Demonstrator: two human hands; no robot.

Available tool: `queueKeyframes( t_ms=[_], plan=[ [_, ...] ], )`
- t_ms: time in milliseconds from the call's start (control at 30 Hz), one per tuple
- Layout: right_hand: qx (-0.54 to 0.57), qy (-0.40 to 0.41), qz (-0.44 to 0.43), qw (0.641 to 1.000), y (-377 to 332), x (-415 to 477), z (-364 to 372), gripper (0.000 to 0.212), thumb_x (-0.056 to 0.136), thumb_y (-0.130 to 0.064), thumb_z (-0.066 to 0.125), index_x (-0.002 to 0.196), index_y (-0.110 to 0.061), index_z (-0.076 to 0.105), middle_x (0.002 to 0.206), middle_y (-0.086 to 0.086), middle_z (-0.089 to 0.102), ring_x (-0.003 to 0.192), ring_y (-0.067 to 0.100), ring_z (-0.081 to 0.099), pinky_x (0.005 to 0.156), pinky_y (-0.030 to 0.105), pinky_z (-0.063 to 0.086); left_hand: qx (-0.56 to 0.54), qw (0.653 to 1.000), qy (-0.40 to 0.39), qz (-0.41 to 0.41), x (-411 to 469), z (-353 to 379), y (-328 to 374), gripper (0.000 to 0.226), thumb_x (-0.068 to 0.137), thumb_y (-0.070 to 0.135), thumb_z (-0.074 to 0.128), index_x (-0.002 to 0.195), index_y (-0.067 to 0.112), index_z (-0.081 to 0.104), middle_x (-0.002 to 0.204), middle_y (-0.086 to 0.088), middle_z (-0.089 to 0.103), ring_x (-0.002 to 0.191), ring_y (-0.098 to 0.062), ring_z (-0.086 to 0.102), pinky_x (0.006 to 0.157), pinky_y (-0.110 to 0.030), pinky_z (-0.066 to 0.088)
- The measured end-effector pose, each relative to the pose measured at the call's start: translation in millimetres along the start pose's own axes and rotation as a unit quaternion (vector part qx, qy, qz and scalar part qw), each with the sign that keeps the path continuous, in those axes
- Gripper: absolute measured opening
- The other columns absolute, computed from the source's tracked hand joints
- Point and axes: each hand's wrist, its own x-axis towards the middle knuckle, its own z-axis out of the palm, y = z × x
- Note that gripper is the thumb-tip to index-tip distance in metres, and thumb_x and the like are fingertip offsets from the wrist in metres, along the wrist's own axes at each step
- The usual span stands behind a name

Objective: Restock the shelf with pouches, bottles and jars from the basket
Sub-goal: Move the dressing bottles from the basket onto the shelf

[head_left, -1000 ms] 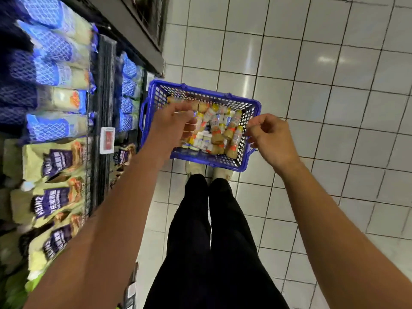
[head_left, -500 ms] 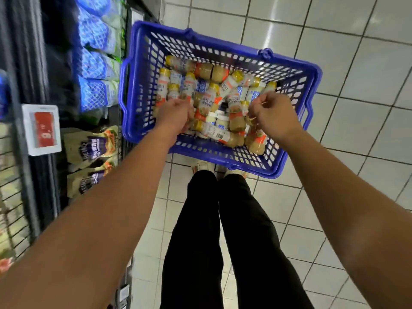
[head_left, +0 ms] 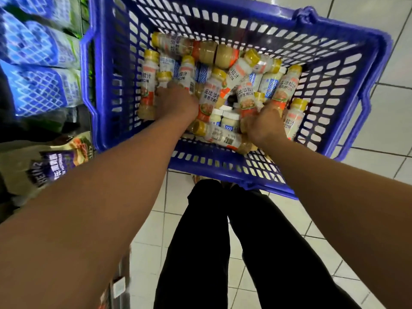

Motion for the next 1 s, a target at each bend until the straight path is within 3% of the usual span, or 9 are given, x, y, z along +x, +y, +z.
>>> queueKeyframes(
  t_ms=[100, 167, 300, 367, 500, 633, 767, 900, 1000],
  plan=[
    [-0.033, 0.01, 0.03, 0.999, -3, 6, 7, 0.068, 0.099, -0.034, 0.057, 0.147, 0.003, 0.027, 0.153, 0.022, 0.027, 0.133, 0.042, 0.044, 0.109, 0.05, 0.04, 0.042, 0.999, -0.021, 0.016, 5, 3, 3, 0.066, 0.09, 0.049, 0.064, 0.139, 0.01, 0.043, 0.14, -0.016, 0.048, 0.124, -0.035, 0.05, 0.099, -0.045, 0.045],
    [-0.045, 0.015, 0.044, 0.998, -6, 10, 10, 0.069, 0.098, -0.036, 0.059, 0.148, 0.0, 0.029, 0.155, 0.018, 0.023, 0.131, 0.042, 0.046, 0.109, 0.052, 0.041, 0.043, 0.998, -0.052, 0.017, 9, 6, 5, 0.066, 0.085, 0.054, 0.066, 0.135, 0.014, 0.05, 0.131, -0.012, 0.057, 0.116, -0.033, 0.056, 0.093, -0.043, 0.05],
    [-0.049, 0.004, 0.065, 0.997, -7, 14, 5, 0.056, 0.094, -0.037, 0.064, 0.136, -0.003, 0.049, 0.151, 0.012, 0.031, 0.123, 0.037, 0.051, 0.105, 0.051, 0.046, -0.046, 0.994, -0.093, -0.023, 8, 11, 8, 0.056, 0.087, 0.051, 0.066, 0.127, 0.013, 0.057, 0.119, -0.007, 0.065, 0.084, -0.02, 0.058, 0.061, -0.028, 0.042],
    [-0.028, -0.01, 0.072, 0.997, -9, 13, -1, 0.055, 0.091, -0.042, 0.068, 0.13, -0.006, 0.055, 0.139, 0.013, 0.046, 0.114, 0.033, 0.056, 0.098, 0.048, 0.051, -0.075, 0.991, -0.103, -0.027, 3, 13, 5, 0.055, 0.087, 0.049, 0.067, 0.126, 0.012, 0.058, 0.12, -0.007, 0.065, 0.085, -0.019, 0.059, 0.055, -0.026, 0.039],
    [0.047, -0.034, 0.081, 0.995, -6, 1, -9, 0.049, 0.088, -0.043, 0.071, 0.122, -0.01, 0.06, 0.11, 0.007, 0.063, 0.09, 0.022, 0.06, 0.08, 0.037, 0.053, -0.131, 0.981, -0.136, -0.034, -10, 10, -4, 0.061, 0.085, 0.049, 0.071, 0.13, 0.011, 0.055, 0.125, -0.007, 0.065, 0.098, -0.023, 0.063, 0.074, -0.03, 0.049],
    [0.228, -0.08, 0.163, 0.956, 4, -25, -16, 0.053, 0.087, -0.037, 0.071, 0.128, -0.008, 0.054, 0.113, 0.008, 0.066, 0.096, 0.025, 0.067, 0.087, 0.043, 0.058, -0.183, 0.968, -0.167, -0.053, -29, 3, -19, 0.056, 0.087, 0.041, 0.072, 0.132, 0.013, 0.055, 0.125, -0.006, 0.065, 0.083, -0.016, 0.061, 0.071, -0.028, 0.052],
    [0.376, -0.122, 0.211, 0.894, 15, -59, -19, 0.048, 0.088, -0.034, 0.07, 0.129, -0.013, 0.054, 0.119, 0.009, 0.07, 0.096, 0.023, 0.069, 0.079, 0.037, 0.056, -0.237, 0.954, -0.17, -0.068, -54, -3, -33, 0.068, 0.082, 0.043, 0.077, 0.138, 0.015, 0.051, 0.131, -0.005, 0.062, 0.103, -0.021, 0.062, 0.082, -0.027, 0.052],
    [0.437, -0.124, 0.229, 0.861, 25, -94, -25, 0.024, 0.09, -0.031, 0.069, 0.108, -0.018, 0.06, 0.098, 0.004, 0.071, 0.083, 0.018, 0.067, 0.069, 0.033, 0.055, -0.208, 0.965, -0.153, -0.035, -80, -12, -39, 0.063, 0.088, 0.053, 0.064, 0.139, 0.019, 0.051, 0.136, -0.005, 0.058, 0.114, -0.025, 0.058, 0.091, -0.033, 0.047],
    [0.449, -0.127, 0.234, 0.853, 26, -123, -37, 0.023, 0.093, -0.032, 0.067, 0.111, -0.02, 0.059, 0.094, 0.002, 0.07, 0.073, 0.014, 0.068, 0.056, 0.027, 0.054, -0.221, 0.962, -0.158, -0.039, -101, -24, -43, 0.056, 0.093, 0.054, 0.053, 0.137, 0.019, 0.054, 0.134, -0.009, 0.058, 0.113, -0.026, 0.056, 0.091, -0.032, 0.043]
  ],
)
